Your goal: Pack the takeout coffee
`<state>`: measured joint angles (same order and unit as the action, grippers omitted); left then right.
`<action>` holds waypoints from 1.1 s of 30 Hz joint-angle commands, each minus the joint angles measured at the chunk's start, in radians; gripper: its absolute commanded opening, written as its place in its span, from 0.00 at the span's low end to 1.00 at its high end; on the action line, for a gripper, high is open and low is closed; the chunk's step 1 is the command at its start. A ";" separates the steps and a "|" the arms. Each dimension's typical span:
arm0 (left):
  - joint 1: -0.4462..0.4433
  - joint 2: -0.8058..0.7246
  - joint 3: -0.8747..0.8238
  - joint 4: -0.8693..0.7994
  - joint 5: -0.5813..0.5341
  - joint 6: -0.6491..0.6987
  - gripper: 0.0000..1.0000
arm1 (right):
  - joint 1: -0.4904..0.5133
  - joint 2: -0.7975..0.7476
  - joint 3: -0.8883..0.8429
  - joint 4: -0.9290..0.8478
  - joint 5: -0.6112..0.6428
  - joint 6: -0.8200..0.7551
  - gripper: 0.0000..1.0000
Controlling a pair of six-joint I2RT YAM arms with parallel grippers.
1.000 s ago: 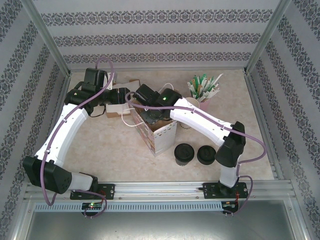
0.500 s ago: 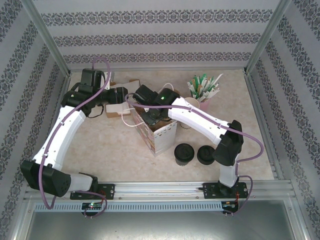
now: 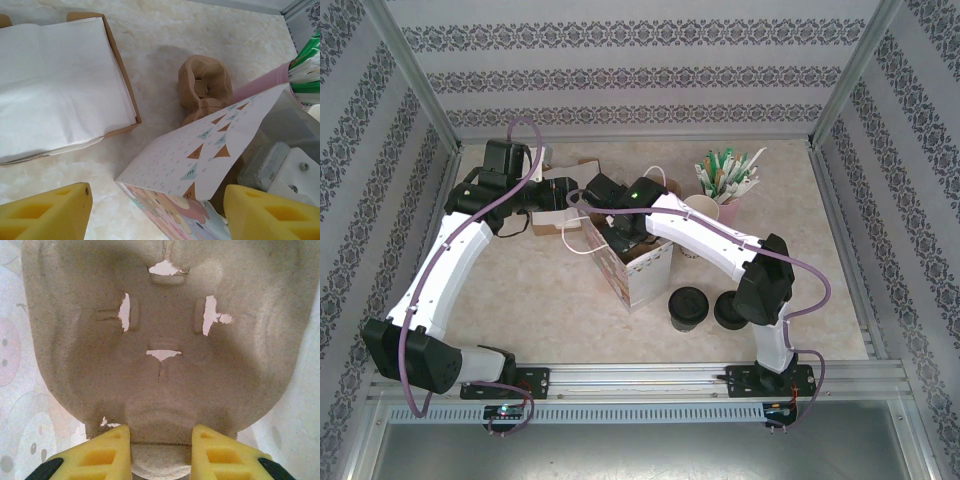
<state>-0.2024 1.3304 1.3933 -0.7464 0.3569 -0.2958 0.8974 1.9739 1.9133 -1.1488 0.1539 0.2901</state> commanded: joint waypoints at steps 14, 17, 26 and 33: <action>0.009 -0.006 -0.037 0.052 0.037 -0.002 0.70 | -0.032 0.064 0.003 -0.004 -0.024 0.039 0.27; 0.009 -0.011 -0.043 0.056 0.032 -0.002 0.70 | -0.034 0.071 -0.009 0.007 -0.031 0.043 0.27; 0.009 -0.027 -0.059 0.073 0.004 -0.004 0.69 | -0.043 0.093 -0.043 0.041 -0.065 0.061 0.27; 0.010 -0.028 -0.062 0.071 -0.002 -0.002 0.68 | -0.046 0.111 -0.079 0.084 -0.102 0.083 0.27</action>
<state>-0.2024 1.3239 1.3388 -0.7021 0.3634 -0.2958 0.8593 2.0586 1.8549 -1.0847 0.0765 0.3458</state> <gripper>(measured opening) 0.681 0.275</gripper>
